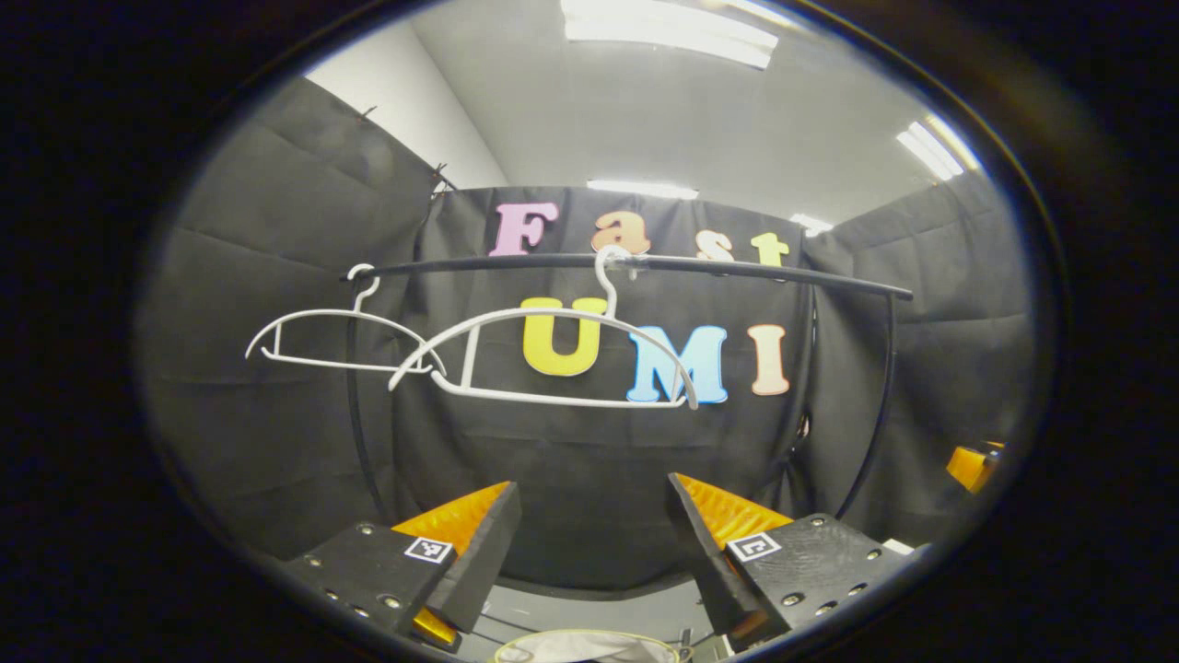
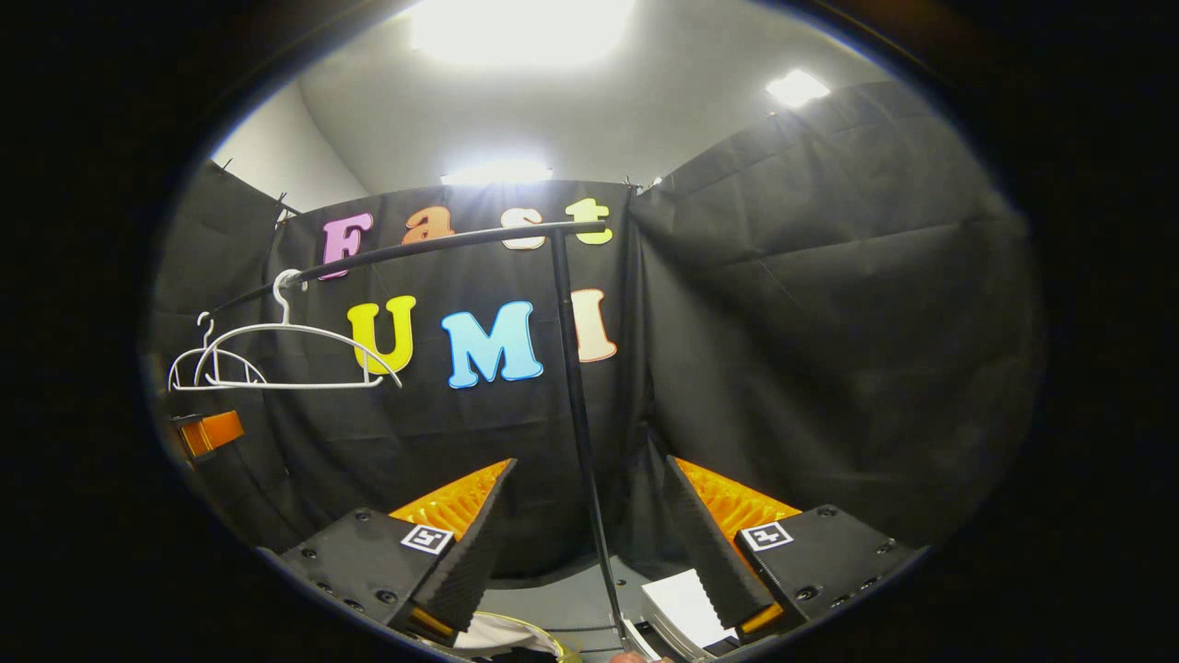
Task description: Grasp the clothes on the hanger with both hands and then place them into the laundry hamper below.
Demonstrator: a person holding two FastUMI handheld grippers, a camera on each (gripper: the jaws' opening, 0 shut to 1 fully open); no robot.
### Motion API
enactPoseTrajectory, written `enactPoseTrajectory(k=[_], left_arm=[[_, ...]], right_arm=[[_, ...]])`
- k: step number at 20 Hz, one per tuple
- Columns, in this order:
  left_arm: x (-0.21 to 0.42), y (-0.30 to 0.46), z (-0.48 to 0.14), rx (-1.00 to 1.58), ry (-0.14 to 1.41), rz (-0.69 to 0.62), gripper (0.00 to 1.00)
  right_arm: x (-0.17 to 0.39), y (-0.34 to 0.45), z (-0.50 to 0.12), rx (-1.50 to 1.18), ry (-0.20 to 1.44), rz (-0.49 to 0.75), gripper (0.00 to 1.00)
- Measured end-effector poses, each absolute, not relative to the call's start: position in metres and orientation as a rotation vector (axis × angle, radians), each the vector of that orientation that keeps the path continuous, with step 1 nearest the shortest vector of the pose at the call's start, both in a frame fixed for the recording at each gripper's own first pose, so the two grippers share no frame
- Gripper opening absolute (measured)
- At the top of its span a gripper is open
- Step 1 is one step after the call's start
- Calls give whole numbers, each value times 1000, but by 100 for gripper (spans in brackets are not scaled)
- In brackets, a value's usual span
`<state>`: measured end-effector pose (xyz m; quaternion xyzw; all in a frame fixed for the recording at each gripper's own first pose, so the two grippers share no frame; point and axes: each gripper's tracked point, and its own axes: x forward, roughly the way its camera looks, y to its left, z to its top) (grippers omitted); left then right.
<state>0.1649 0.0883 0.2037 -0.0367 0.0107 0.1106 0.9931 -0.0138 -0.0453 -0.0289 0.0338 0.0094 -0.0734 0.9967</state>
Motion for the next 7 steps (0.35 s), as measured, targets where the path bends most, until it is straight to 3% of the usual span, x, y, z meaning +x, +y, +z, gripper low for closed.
enactPoseTrajectory(k=[6,7], left_arm=[[168,92,182,-45,25,214,92],[167,94,180,-40,17,218,92]], right_arm=[[-16,-44,-38,35,46,-159,97],[-16,-44,-43,27,62,-160,91]])
